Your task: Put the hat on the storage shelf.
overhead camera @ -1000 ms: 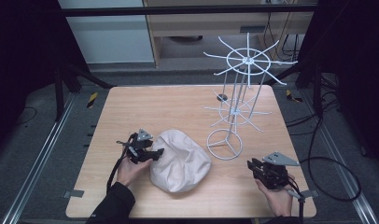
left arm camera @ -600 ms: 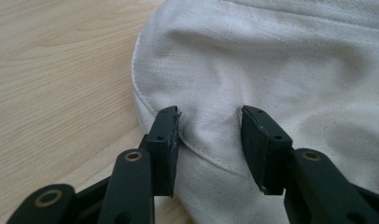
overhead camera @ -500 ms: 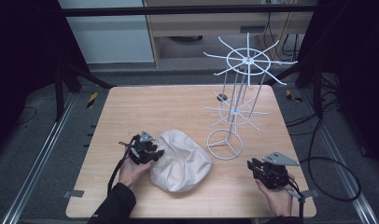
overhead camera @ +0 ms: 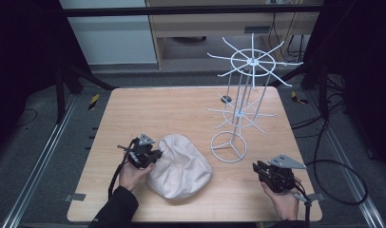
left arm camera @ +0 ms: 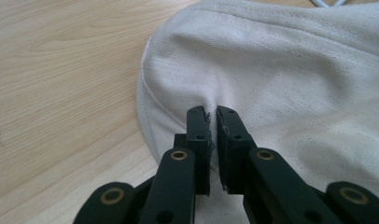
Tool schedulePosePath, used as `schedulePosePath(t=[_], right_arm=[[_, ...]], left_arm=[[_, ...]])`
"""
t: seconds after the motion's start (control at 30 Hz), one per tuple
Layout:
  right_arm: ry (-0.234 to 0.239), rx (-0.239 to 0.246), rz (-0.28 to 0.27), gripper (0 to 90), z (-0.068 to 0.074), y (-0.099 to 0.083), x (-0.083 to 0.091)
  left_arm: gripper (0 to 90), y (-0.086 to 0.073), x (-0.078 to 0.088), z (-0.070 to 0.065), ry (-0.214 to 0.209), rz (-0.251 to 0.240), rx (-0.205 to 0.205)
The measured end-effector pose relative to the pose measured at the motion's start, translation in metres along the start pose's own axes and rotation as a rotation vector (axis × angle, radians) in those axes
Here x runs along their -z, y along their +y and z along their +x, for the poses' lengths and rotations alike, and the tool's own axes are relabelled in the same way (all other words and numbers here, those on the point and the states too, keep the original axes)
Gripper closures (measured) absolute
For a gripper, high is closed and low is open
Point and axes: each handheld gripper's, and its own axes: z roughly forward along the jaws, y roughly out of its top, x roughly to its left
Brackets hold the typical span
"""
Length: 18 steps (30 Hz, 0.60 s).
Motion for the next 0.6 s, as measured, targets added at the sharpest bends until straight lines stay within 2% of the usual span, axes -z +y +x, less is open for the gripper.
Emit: schedulePosePath(t=[0.2, 0.3, 0.4, 0.53, 0.6], right_arm=[[-0.001, 0.004, -0.002, 75.4, 0.0, 0.0, 0.0], [-0.003, 0.005, 0.001, 75.6, 0.0, 0.0, 0.0], [0.0, 0.002, 0.001, 75.6, 0.0, 0.0, 0.0], [0.001, 0.006, -0.001, 75.5, 0.001, 0.0, 0.0], [0.002, 0.005, -0.002, 75.3, 0.001, 0.0, 0.0]], left_arm=[[85.9, -0.007, 0.029, 0.006, 0.053, -0.076, 0.04], [86.0, -0.011, 0.035, 0.007, 0.075, -0.069, 0.035], [85.9, -0.029, 0.044, 0.008, 0.101, -0.034, 0.045], [85.2, -0.042, 0.049, 0.005, 0.1, -0.017, 0.035], [83.2, -0.043, 0.05, 0.005, 0.099, -0.019, 0.03]])
